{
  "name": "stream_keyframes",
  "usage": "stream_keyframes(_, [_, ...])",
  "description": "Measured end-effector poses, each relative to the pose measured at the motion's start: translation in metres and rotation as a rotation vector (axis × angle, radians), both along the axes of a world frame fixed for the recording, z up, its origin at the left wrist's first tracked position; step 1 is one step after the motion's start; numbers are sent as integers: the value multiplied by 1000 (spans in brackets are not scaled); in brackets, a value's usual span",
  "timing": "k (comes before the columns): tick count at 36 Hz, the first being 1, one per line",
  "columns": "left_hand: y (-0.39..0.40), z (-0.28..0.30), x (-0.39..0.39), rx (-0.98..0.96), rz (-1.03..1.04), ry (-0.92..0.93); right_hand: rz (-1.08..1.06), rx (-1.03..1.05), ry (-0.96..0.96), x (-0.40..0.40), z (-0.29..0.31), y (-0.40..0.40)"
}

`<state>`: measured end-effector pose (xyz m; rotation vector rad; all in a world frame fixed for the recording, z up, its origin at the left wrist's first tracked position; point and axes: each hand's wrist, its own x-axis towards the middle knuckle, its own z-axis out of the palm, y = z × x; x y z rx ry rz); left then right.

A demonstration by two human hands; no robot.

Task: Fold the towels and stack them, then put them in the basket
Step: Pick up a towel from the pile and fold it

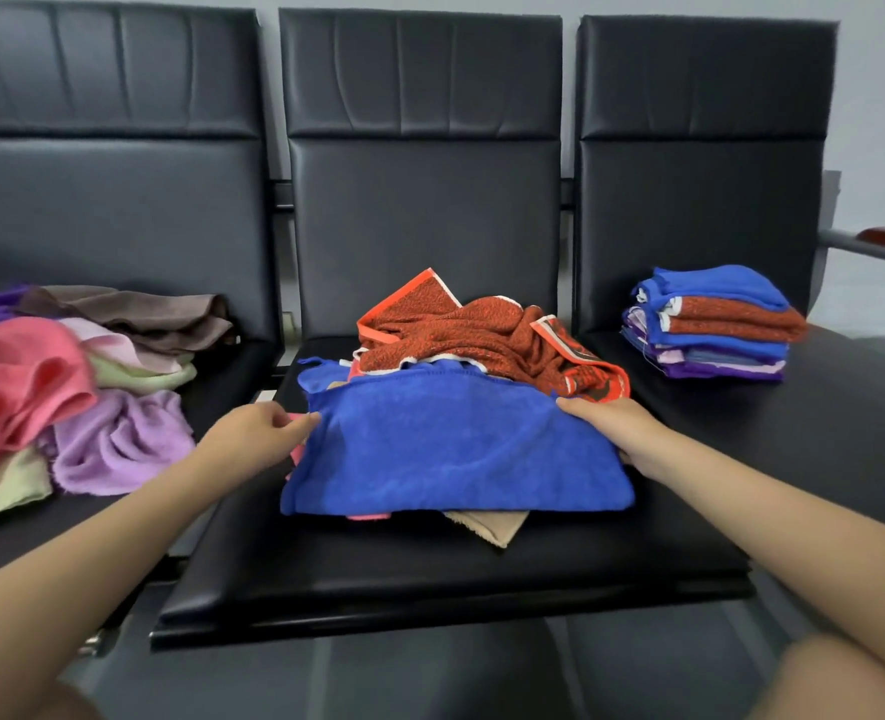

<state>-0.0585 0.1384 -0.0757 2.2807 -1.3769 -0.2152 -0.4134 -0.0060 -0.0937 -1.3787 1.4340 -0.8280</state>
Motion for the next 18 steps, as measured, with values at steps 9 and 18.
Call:
stream_keyframes(9, [39, -17, -29, 156, -43, 72, 73, 183, -65, -11, 13, 32])
stream_keyframes(18, [59, -19, -28, -178, 36, 268, 74, 10, 153, -8, 14, 49])
